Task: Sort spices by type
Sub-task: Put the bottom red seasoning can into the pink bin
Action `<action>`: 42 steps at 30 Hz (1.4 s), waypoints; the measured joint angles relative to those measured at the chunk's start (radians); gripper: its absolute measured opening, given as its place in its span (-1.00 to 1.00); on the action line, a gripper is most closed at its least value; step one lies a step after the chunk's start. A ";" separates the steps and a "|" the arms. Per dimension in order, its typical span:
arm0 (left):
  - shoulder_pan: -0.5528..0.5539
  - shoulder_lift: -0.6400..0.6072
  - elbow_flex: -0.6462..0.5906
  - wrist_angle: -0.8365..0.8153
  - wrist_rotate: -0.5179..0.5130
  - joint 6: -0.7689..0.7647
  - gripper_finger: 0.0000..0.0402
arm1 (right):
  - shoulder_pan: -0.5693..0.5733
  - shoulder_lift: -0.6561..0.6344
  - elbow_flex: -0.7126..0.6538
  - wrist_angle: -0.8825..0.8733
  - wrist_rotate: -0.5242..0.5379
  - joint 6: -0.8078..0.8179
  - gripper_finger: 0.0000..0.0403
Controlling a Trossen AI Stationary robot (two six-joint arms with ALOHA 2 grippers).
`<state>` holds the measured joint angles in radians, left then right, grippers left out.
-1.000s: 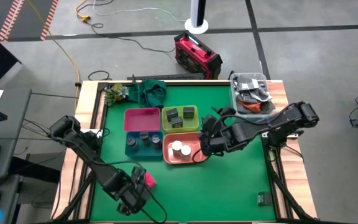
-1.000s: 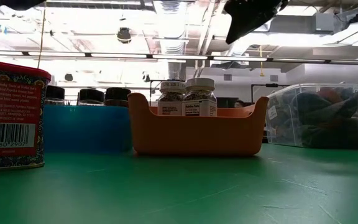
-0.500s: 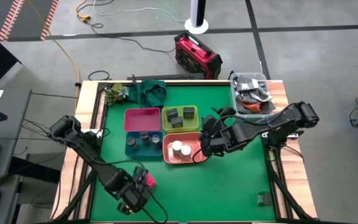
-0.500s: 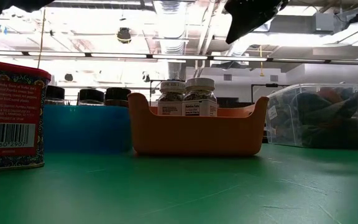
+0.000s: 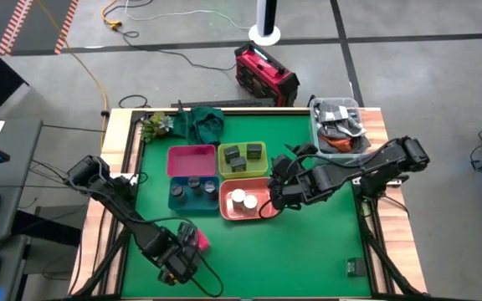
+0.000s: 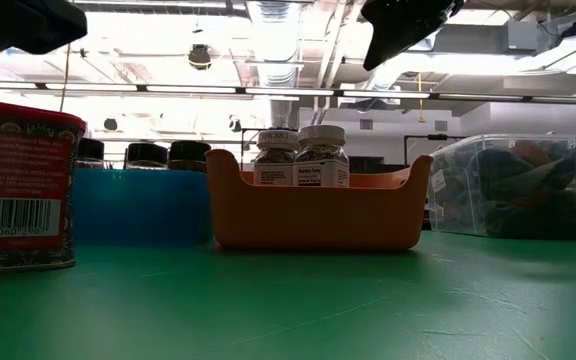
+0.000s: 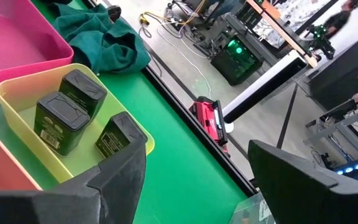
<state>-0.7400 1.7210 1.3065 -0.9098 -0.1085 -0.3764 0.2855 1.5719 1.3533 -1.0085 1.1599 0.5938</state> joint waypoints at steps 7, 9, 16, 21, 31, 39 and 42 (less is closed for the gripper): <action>0.003 0.000 -0.064 0.061 0.000 -0.066 0.32 | 0.000 0.000 0.000 0.000 0.000 0.000 0.57; 0.009 0.000 -0.068 0.068 0.001 -0.067 0.32 | 0.000 0.000 0.000 0.000 0.000 0.000 0.57; 0.032 0.000 -0.068 0.070 0.015 -0.022 0.32 | 0.000 0.000 0.000 0.001 0.000 0.000 0.57; 0.033 0.000 -0.068 0.072 0.032 -0.010 0.22 | 0.000 0.000 0.000 0.000 0.000 0.000 0.57; 0.031 -0.002 -0.068 0.071 0.050 -0.041 0.05 | 0.000 0.000 0.000 0.000 -0.001 0.000 0.57; 0.031 -0.120 -0.069 0.027 0.079 -0.094 0.06 | 0.000 0.000 0.000 0.000 -0.001 0.000 0.57; 0.039 -0.193 -0.069 -0.041 0.075 -0.127 0.06 | 0.000 0.000 0.000 0.000 -0.001 0.000 0.57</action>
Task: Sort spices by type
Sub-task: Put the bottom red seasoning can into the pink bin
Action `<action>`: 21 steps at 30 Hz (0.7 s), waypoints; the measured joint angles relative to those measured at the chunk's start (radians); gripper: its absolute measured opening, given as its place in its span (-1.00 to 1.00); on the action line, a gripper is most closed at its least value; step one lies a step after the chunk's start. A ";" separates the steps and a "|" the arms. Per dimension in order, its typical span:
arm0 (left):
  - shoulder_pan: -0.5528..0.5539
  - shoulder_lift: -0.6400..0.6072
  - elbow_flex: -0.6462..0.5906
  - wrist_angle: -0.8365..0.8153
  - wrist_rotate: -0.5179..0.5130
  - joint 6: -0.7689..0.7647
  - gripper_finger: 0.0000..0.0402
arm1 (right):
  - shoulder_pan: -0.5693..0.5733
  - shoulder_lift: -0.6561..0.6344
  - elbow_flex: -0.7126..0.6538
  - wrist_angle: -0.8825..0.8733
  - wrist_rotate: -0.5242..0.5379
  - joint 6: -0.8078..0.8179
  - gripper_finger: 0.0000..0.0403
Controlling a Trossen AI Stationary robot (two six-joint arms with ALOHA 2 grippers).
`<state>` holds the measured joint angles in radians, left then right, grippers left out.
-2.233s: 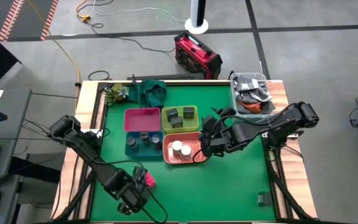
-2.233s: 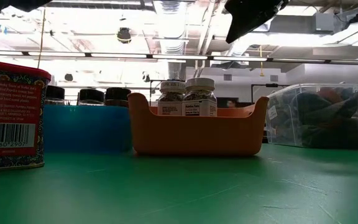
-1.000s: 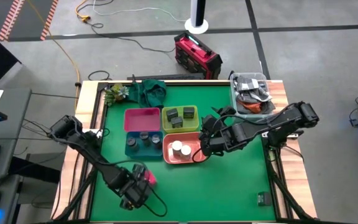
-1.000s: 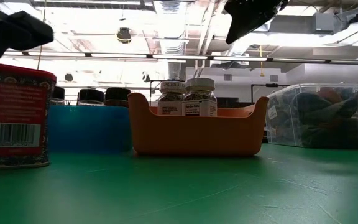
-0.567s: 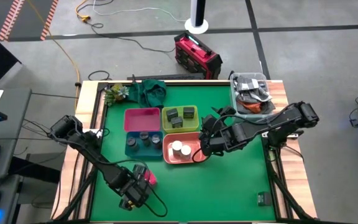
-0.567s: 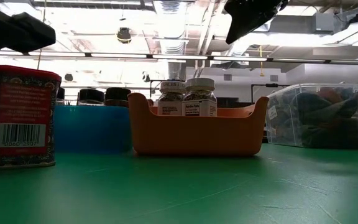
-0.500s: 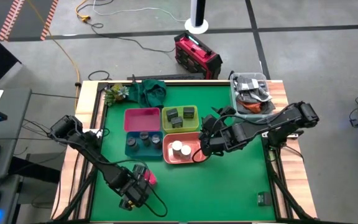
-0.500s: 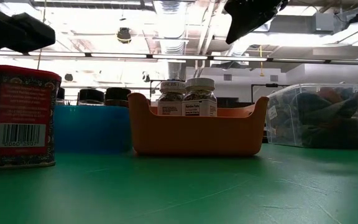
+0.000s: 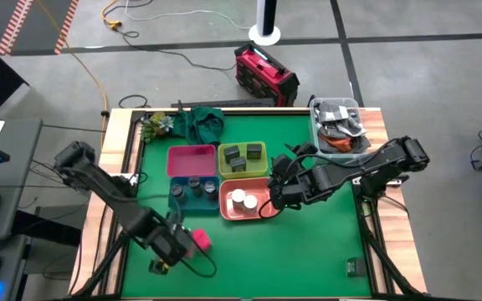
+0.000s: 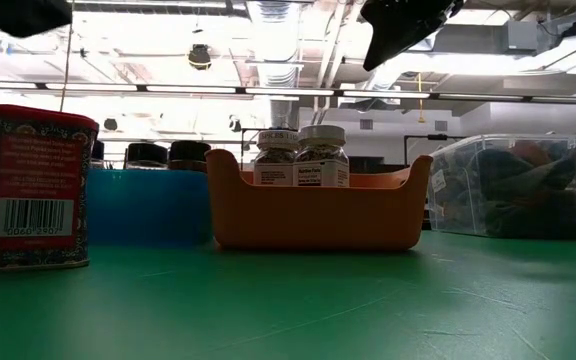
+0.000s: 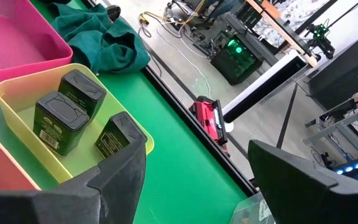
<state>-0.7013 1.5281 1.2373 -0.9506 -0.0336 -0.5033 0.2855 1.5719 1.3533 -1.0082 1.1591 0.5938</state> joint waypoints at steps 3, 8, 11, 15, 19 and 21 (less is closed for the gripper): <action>0.022 -0.077 0.000 -0.067 -0.053 -0.020 0.06 | 0.000 0.000 0.000 0.000 0.000 0.000 0.57; 0.093 -0.201 0.000 -0.130 -0.209 0.006 0.06 | 0.000 0.000 0.000 0.001 0.000 0.000 0.57; 0.161 -0.270 0.000 -0.116 -0.285 0.057 0.06 | 0.000 0.000 0.000 0.001 0.000 0.000 0.57; 0.271 -0.342 0.000 -0.105 -0.375 0.131 0.07 | 0.000 0.000 0.000 0.000 0.000 0.000 0.57; 0.432 -0.372 0.001 -0.134 -0.435 0.209 0.07 | -0.001 0.000 0.000 0.000 0.000 0.000 0.57; 0.536 -0.371 0.001 -0.135 -0.435 0.269 0.07 | -0.001 0.000 0.000 0.001 0.000 0.000 0.57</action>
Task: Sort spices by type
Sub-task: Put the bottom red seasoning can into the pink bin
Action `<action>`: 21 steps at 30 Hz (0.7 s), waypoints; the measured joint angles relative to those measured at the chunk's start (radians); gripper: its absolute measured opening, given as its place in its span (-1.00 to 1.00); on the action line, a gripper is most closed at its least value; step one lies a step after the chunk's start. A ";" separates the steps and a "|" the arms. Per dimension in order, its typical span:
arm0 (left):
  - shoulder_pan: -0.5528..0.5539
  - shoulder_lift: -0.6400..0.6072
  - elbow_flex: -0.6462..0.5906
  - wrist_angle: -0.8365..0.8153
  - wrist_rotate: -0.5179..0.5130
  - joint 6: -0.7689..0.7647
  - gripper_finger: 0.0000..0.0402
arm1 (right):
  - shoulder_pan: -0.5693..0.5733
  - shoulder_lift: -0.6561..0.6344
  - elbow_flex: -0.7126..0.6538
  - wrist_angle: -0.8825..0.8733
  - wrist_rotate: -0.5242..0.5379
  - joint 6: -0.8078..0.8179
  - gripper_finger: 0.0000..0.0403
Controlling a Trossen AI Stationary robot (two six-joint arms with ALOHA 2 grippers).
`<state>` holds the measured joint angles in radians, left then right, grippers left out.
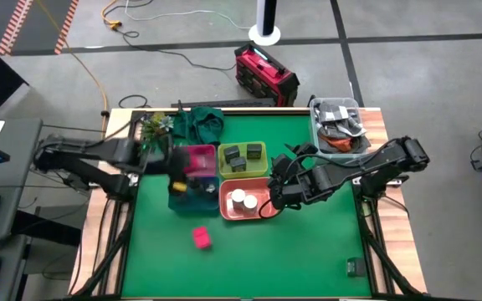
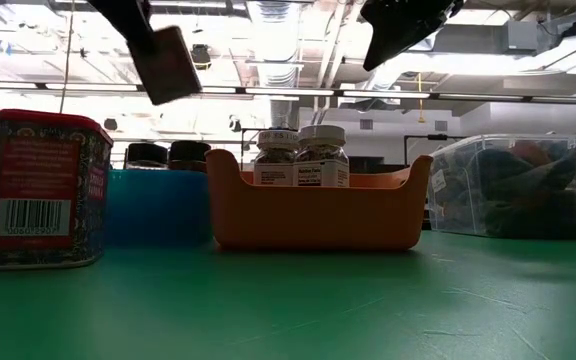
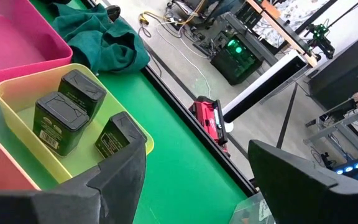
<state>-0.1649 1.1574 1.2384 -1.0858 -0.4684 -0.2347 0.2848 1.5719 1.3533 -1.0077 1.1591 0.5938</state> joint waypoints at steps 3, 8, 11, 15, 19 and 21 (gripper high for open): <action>0.161 0.019 0.000 0.002 0.054 0.111 0.07 | 0.000 0.000 0.000 0.000 0.000 0.000 0.57; 0.388 0.062 0.000 0.002 0.158 0.262 0.07 | 0.000 0.000 0.000 0.000 0.000 0.000 0.57; 0.499 0.070 -0.034 0.041 0.231 0.296 0.07 | 0.000 0.000 0.000 -0.001 0.000 -0.002 0.57; 0.599 0.072 -0.138 0.068 0.305 0.344 0.07 | 0.001 0.000 0.000 -0.001 0.000 -0.009 0.57; 0.648 0.072 -0.247 0.120 0.346 0.387 0.07 | 0.001 0.000 0.000 -0.002 0.000 -0.011 0.57; 0.663 0.072 -0.290 0.146 0.391 0.398 0.07 | 0.001 0.000 0.000 -0.001 0.000 -0.011 0.57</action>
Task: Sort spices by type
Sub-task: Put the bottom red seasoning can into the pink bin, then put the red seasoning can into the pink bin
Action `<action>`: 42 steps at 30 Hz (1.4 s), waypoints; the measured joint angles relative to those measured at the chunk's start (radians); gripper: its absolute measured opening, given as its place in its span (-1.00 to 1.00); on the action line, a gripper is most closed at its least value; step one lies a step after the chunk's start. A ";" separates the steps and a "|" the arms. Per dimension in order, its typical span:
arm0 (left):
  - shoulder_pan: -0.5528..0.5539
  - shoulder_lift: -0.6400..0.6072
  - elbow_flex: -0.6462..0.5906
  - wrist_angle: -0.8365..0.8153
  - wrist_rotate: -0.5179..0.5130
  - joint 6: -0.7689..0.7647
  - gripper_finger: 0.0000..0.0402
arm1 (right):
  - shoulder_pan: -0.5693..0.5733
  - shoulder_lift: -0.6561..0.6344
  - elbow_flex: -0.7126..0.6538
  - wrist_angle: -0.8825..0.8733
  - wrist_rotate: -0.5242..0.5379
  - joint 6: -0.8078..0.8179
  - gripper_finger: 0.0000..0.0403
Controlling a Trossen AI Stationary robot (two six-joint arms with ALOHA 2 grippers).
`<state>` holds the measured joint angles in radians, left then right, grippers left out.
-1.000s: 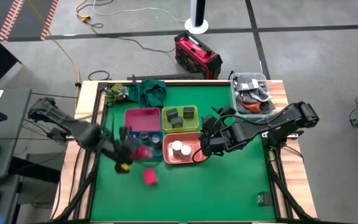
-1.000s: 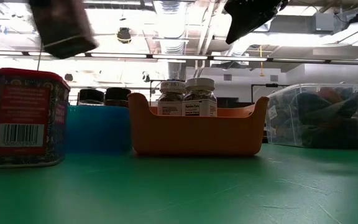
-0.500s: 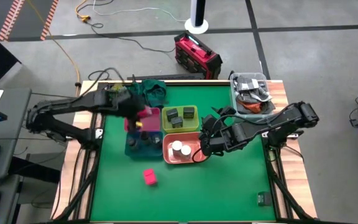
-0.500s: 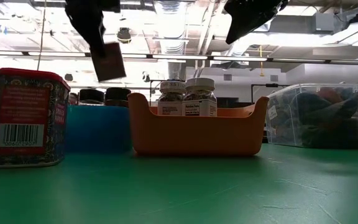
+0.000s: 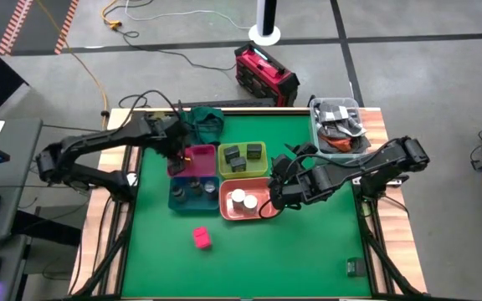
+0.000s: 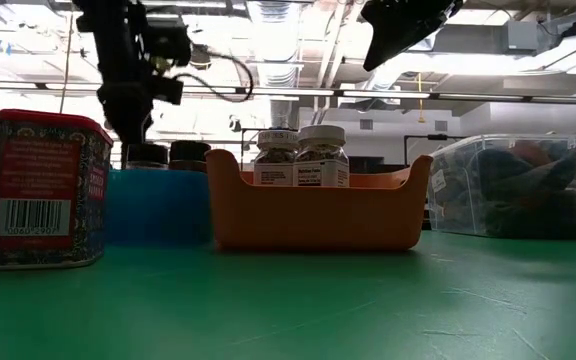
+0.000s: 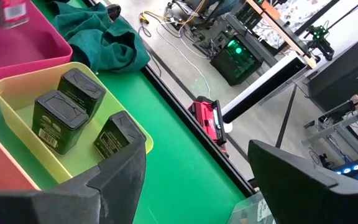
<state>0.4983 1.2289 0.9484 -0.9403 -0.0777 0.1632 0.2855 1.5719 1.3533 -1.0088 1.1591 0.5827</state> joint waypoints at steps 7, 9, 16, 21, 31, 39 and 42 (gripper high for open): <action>0.031 0.000 -0.109 0.097 0.019 -0.010 0.08 | -0.006 0.000 0.000 0.000 0.000 0.000 0.57; 0.030 0.000 -0.122 0.110 0.020 -0.031 0.12 | -0.007 0.000 0.000 0.000 0.000 0.000 0.57; 0.029 0.000 -0.131 0.106 0.021 -0.052 0.39 | -0.006 0.000 0.000 0.000 0.000 -0.005 0.57; 0.029 -0.003 -0.071 0.072 0.007 -0.024 0.44 | -0.006 0.000 0.000 0.000 0.000 -0.005 0.57; -0.021 -0.094 0.102 0.039 0.103 -0.027 0.44 | -0.006 0.000 0.000 -0.003 -0.003 -0.008 0.57; -0.466 -0.173 0.088 0.076 0.027 -0.150 0.45 | -0.006 -0.001 0.000 -0.199 -0.038 0.060 0.57; -0.632 -0.157 0.088 0.098 -0.060 -0.213 0.45 | -0.007 -0.023 0.000 -0.364 -0.063 0.129 0.57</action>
<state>-0.1339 1.0722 1.0367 -0.8427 -0.1379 -0.0498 0.2786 1.5492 1.3533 -1.3727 1.0957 0.7114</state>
